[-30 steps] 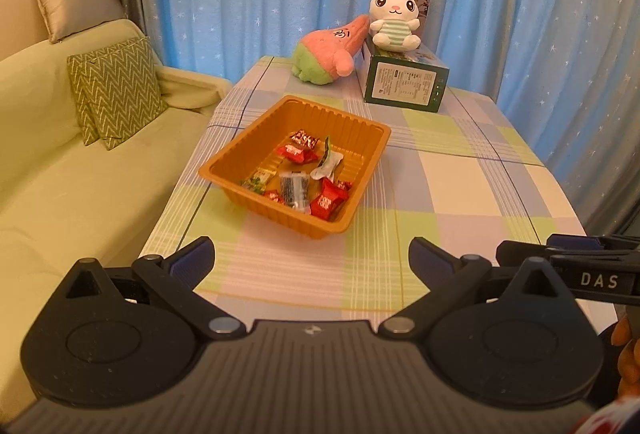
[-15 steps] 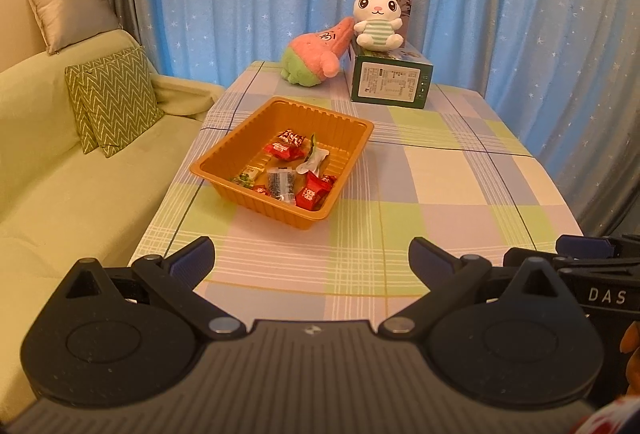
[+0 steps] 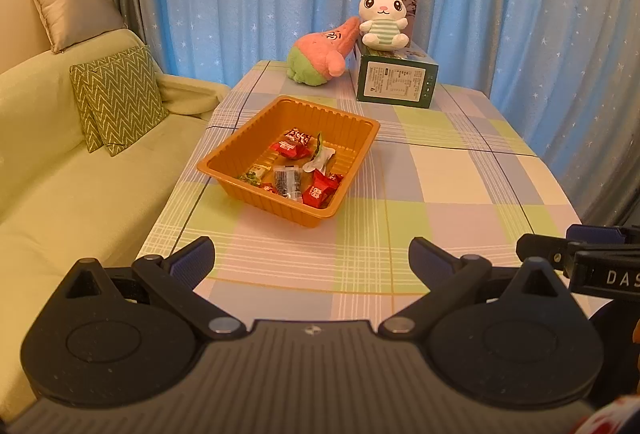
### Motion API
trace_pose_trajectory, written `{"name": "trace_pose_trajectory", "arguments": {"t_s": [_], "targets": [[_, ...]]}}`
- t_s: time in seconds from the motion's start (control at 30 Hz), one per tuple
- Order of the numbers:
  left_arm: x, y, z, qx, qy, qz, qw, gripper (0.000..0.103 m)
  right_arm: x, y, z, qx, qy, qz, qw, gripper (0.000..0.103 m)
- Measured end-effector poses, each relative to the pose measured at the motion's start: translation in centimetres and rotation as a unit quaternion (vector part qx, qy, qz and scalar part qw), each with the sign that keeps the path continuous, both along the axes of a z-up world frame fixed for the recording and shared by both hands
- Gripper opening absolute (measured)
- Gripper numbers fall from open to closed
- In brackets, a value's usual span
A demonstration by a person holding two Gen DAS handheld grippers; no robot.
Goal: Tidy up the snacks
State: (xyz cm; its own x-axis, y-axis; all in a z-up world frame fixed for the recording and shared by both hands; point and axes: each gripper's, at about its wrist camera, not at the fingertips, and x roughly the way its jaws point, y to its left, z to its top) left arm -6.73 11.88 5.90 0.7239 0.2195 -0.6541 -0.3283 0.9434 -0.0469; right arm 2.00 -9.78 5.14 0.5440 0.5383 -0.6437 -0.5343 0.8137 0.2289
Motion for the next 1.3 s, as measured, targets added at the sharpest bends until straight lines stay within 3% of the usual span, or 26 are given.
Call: {"name": "trace_pose_trajectory", "arguments": {"t_s": [1.3], "targets": [[0.07,-0.46,-0.15,0.000,-0.001,-0.005,1.0000,0.103,-0.10,-0.04,-0.05,0.004,0.001,-0.001,1.000,0.075]]}}
